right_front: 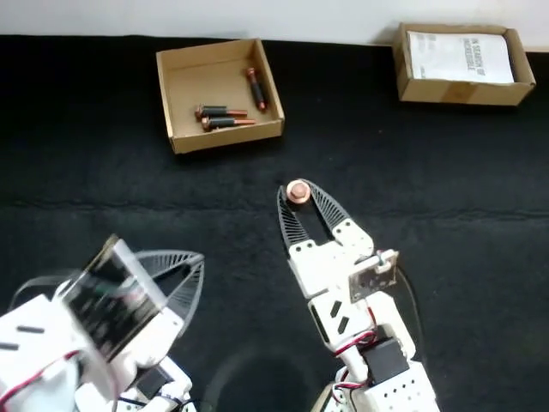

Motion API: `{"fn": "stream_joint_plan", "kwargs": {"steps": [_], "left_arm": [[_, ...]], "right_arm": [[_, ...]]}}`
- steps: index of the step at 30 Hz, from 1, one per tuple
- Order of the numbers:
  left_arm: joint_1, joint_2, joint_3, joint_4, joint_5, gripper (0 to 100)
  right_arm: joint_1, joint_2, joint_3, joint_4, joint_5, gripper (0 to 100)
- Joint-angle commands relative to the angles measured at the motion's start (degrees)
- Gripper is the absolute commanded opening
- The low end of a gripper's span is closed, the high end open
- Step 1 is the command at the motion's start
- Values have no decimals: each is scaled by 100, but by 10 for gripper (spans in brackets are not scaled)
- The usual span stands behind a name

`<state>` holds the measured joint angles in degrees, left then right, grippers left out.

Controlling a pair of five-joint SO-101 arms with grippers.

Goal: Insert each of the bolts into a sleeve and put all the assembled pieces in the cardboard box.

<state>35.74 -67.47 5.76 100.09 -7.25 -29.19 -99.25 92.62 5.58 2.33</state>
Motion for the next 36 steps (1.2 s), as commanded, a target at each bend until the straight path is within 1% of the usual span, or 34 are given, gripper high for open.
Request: {"fn": "stream_joint_plan", "kwargs": {"steps": [1, 7, 10, 13, 18, 24, 28, 30, 32, 34, 36], "left_arm": [[-321, -470, 400, 35, -44, 8], [-1754, -1560, 1736, 26, -44, 8], [-2334, -2088, 2571, -378, -44, 8], [-2835, -2695, 3459, -1108, -44, 8], [-3477, -3697, 5138, -2593, -44, 8], [-4180, -3635, 6835, -4316, -35, 8], [-4462, -3635, 8040, -5723, -35, 8], [-4549, -3635, 8585, -6400, -35, 8], [-4611, -3635, 9033, -6919, -35, 8], [-4585, -3600, 9138, -7103, -18, 8], [-4558, -3626, 9130, -6989, -18, 8]], "right_arm": [[75, 980, -1262, -40, 26, 8], [75, 3565, -3468, -22, 18, 8], [75, 4743, -4523, -4, 18, 8], [57, 5851, -5402, -4, 18, 8], [48, 7512, -6818, -4, 44, 8], [48, 9604, -8611, -4, 53, 8], [48, 10932, -9842, 13, 53, 8], [48, 11538, -10431, 312, 53, 8], [4, 12136, -11160, 945, 62, 8], [-31, 12725, -11952, 1648, 62, 8], [-31, 13314, -12743, 2141, 62, 8]]}}
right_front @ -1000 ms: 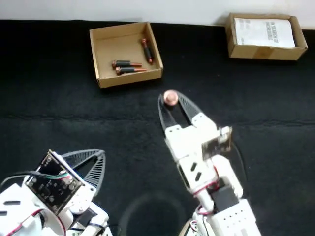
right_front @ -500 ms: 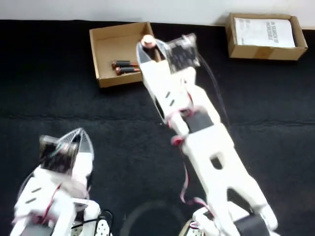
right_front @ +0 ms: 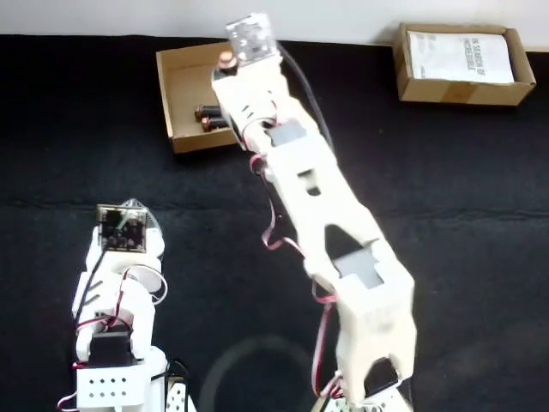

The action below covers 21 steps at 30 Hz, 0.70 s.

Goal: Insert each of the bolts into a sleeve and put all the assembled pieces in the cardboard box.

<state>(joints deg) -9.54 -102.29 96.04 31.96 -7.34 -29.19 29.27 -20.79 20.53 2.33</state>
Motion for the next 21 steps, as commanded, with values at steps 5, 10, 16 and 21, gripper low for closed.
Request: {"fn": "stream_joint_plan", "kwargs": {"steps": [5, 10, 16, 21], "left_arm": [[-31, -127, 101, 193, 0, 8], [-31, -145, 101, 1011, 0, 8], [-31, -145, 101, 1987, 0, 8], [4, -154, 101, 2075, -18, 9]], "right_arm": [[127, 1921, -3073, 1112, 492, 8], [303, 3134, -4497, 1086, 1029, 8], [268, 4171, -5851, 1086, 1266, 11], [233, 4602, -6352, 1543, 2347, 37]]}}
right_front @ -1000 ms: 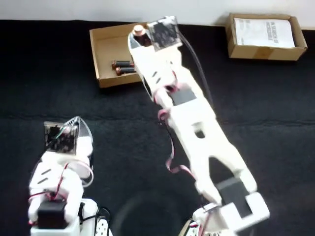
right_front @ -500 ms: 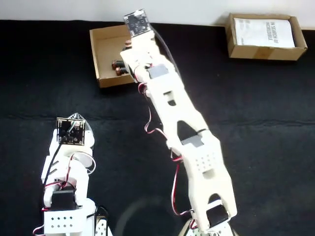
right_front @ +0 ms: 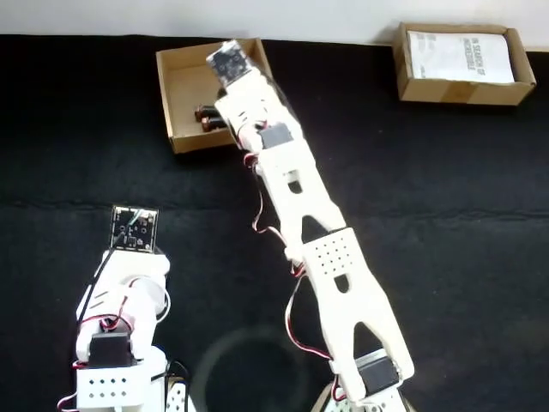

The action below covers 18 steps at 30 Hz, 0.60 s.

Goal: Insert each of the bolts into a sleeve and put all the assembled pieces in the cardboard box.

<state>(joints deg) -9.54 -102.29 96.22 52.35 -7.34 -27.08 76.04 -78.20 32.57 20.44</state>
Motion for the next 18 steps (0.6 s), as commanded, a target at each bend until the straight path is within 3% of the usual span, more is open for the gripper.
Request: {"fn": "stream_joint_plan", "kwargs": {"steps": [1, 5, 8, 18], "left_arm": [[66, -154, 84, 62, -26, 9], [295, -154, 84, 343, -26, 9], [549, -154, 84, 598, -35, 9], [611, -110, 84, 668, -35, 9]], "right_arm": [[13, -84, -752, 655, 651, 60], [-136, -127, -1429, 2527, 510, 183], [-180, -101, -1930, 3829, 369, 209], [110, -1305, -2360, 5807, -949, 209]]}}
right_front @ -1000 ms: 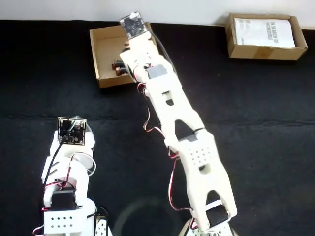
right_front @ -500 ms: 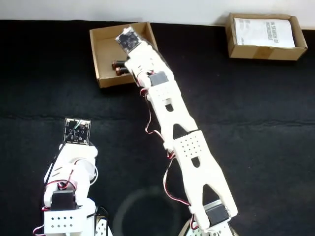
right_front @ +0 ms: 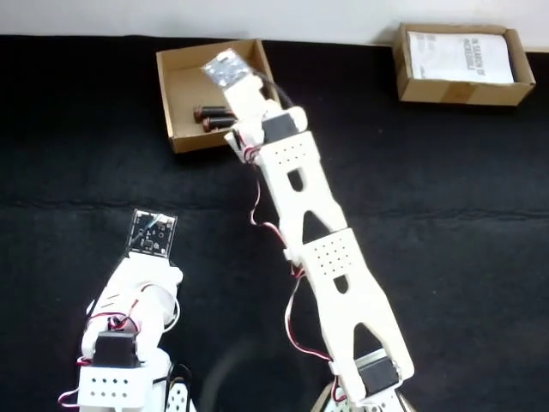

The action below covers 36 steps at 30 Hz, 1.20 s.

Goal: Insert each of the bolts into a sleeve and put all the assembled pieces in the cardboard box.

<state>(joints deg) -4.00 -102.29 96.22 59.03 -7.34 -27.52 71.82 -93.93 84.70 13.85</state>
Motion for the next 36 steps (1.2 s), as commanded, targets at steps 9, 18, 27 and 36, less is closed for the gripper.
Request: {"fn": "stream_joint_plan", "kwargs": {"steps": [9, 18, 27, 36], "left_arm": [[57, -92, 84, -9, -35, 9], [48, -92, 84, -18, -35, 9], [31, -92, 84, -18, -35, 9], [22, -92, 84, -18, -35, 9]], "right_arm": [[690, -1868, -734, 1657, -791, 209], [699, -3187, -470, 1666, -1143, 209], [708, -6132, 3662, 1657, -1143, 209], [725, -9305, 9051, 1604, -1116, 209]]}}
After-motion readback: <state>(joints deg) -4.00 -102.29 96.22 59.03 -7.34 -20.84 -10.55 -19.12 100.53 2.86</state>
